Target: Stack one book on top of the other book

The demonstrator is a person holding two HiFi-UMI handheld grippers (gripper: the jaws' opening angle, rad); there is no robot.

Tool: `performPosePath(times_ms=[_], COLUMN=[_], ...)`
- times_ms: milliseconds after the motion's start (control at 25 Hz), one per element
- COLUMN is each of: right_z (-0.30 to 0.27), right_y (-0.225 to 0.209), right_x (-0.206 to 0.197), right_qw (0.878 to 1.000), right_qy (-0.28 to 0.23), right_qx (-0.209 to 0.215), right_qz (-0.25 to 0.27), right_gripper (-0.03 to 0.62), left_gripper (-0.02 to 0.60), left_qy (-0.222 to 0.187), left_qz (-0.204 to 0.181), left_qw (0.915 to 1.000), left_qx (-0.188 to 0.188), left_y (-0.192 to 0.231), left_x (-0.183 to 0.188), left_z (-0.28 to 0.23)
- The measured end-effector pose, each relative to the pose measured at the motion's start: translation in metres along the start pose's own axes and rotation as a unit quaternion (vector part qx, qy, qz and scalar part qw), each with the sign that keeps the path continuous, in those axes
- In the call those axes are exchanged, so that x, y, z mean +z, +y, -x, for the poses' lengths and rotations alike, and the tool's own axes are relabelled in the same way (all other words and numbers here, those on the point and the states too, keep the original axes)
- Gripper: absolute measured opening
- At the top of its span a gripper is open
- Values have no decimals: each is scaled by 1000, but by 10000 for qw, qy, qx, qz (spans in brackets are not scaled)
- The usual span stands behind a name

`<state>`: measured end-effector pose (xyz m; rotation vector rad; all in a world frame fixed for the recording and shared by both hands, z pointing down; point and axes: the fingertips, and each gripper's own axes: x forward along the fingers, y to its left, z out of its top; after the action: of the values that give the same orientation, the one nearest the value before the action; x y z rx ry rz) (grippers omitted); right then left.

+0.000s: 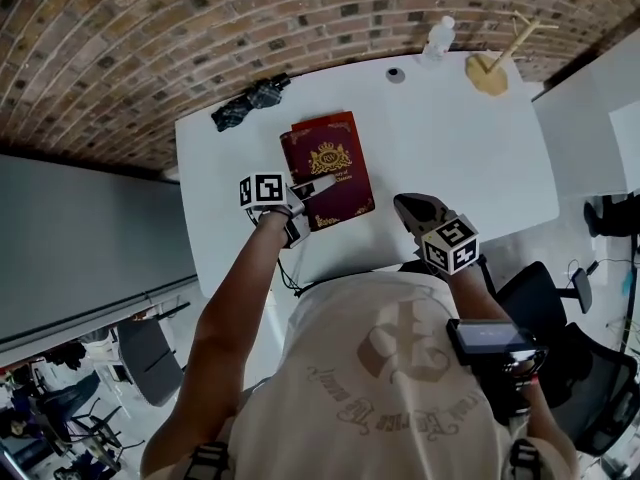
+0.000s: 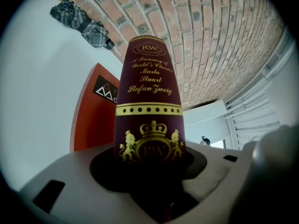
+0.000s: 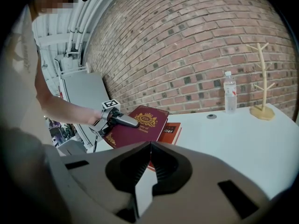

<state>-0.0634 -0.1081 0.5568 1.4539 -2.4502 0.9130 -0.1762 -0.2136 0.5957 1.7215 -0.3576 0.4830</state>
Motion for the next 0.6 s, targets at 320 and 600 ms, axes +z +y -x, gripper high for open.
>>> performPosePath(times_ms=[320, 600], right_z=[-14, -17], right_y=[-10, -10], right_x=[-4, -13], right_qw=[9998, 9994], right_qy=[53, 102], right_qx=[-31, -21], right_qz=[-198, -331], right_gripper=[21, 21], left_gripper=[236, 238], left_qy=[304, 606], left_qz=[1, 61], left_qw=[9995, 9981], left_qx=[93, 42], left_y=[14, 27], left_x=[26, 33], left_z=[-24, -34])
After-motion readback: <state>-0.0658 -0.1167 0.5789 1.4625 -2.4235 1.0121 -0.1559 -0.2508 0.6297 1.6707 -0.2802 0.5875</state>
